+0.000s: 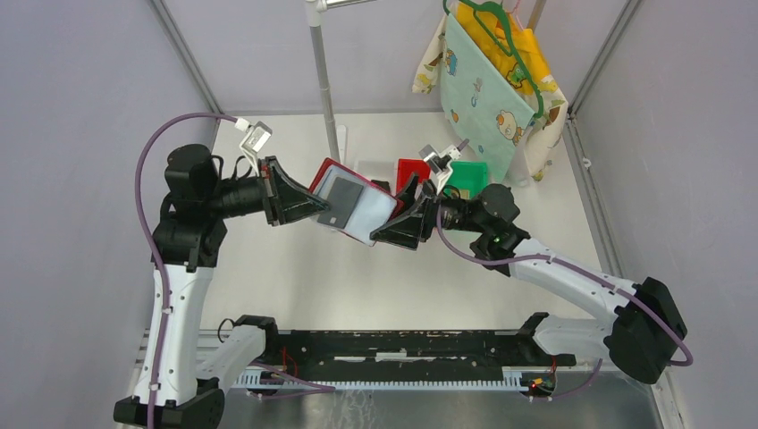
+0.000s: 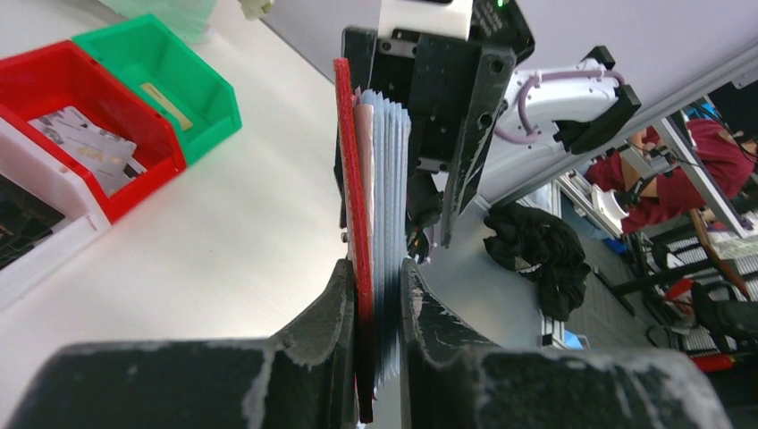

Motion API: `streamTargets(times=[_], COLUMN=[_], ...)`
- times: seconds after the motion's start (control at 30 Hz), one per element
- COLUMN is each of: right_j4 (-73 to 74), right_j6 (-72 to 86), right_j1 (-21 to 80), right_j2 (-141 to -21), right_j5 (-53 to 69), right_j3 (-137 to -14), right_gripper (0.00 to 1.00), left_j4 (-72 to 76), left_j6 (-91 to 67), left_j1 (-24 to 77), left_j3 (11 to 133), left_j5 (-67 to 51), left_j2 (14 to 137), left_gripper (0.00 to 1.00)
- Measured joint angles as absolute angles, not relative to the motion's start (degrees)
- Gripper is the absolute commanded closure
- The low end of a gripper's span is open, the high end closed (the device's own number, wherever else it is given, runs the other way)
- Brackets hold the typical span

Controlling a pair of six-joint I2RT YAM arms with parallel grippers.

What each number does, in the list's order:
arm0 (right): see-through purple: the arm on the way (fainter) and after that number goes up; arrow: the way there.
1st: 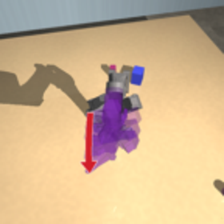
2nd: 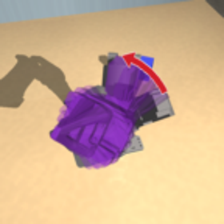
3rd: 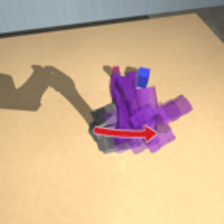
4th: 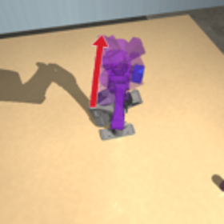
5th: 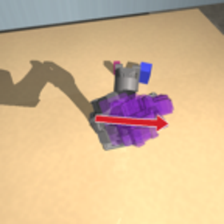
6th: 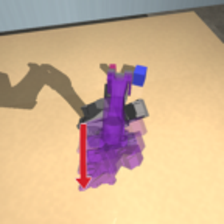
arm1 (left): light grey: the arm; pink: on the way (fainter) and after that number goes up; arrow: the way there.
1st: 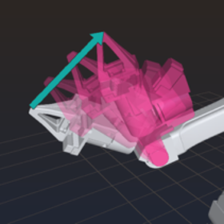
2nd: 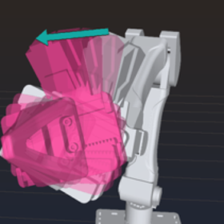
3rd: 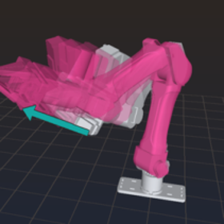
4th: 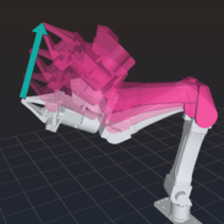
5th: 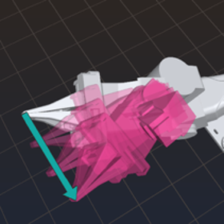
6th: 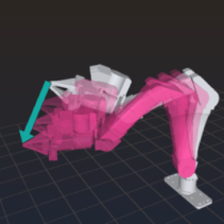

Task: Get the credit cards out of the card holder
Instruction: Remove the credit card from the card holder.

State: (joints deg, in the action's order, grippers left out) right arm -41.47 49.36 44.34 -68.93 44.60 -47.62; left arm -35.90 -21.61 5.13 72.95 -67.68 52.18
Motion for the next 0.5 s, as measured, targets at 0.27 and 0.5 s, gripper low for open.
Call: streamTargets(times=[0.27,0.5], right_j4=[-53.3,-58.9], right_j6=[56.5,59.5], right_j1=[44.5,46.3], right_j2=[-67.5,-70.3], right_j5=[33.3,27.8], right_j3=[-38.0,-40.0], right_gripper=[0.23,0.29], left_j4=[-28.4,-24.5], left_j6=[-29.2,-33.8], left_j1=[5.1,5.1], left_j3=[72.4,70.5], left_j5=[-63.1,-63.0], left_j2=[50.1,49.5], left_gripper=[0.98,0.98])
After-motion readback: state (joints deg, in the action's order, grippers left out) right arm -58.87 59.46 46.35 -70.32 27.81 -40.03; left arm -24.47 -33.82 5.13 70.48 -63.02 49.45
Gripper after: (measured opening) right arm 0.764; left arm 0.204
